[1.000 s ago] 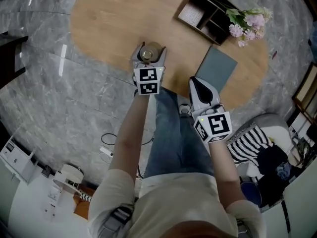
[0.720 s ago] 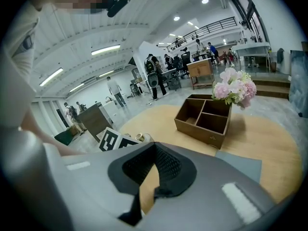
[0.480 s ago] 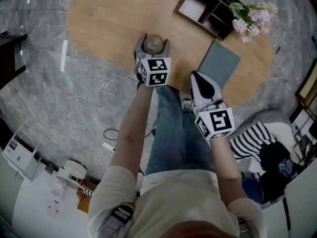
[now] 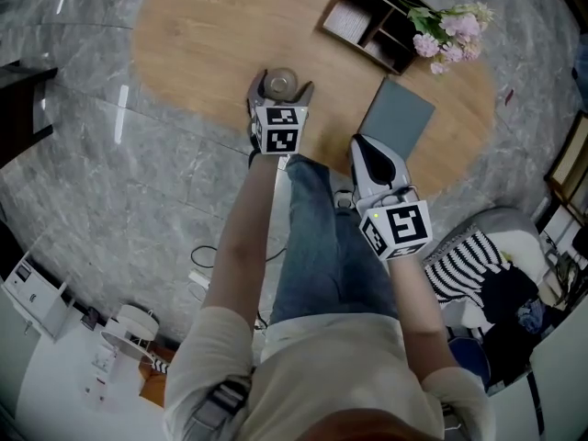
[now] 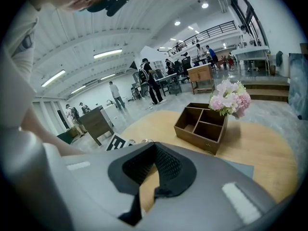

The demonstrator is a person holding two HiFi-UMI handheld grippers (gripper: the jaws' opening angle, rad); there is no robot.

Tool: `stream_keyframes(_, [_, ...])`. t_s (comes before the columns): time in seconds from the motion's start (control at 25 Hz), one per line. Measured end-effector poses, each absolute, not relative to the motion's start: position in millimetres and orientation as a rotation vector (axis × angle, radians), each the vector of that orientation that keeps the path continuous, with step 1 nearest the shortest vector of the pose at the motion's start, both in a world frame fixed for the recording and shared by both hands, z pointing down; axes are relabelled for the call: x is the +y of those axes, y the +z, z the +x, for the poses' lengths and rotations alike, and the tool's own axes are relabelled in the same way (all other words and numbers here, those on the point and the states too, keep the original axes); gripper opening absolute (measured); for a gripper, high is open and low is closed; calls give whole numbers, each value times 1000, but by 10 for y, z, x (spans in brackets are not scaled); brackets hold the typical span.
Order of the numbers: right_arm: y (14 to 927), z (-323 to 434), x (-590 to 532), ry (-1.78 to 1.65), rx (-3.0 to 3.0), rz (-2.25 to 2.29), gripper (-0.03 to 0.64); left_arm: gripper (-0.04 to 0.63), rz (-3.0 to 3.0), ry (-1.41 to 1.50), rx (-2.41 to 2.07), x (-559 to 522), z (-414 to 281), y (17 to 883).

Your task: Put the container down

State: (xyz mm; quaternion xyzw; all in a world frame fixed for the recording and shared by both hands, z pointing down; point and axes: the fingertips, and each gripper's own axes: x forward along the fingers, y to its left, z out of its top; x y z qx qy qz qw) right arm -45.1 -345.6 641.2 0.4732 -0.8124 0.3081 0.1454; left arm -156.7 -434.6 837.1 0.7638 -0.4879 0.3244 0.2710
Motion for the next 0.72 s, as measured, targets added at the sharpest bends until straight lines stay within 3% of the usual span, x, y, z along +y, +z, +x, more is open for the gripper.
stream_keyframes(0.52, [5710, -260, -2953, 805, -2423, 1351, 0, 443, 1987, 611, -1455, -3568, -1491, 7322])
stream_keyframes(0.6, [5557, -223, -2835, 793, -2442, 1348, 0, 406, 1989, 556, -1483, -3425, -1439, 7036])
stream_keyframes(0.72, [5314, -150, -2617, 768, -2471, 1340, 0, 298, 1986, 462, -1524, -3173, -1345, 6588])
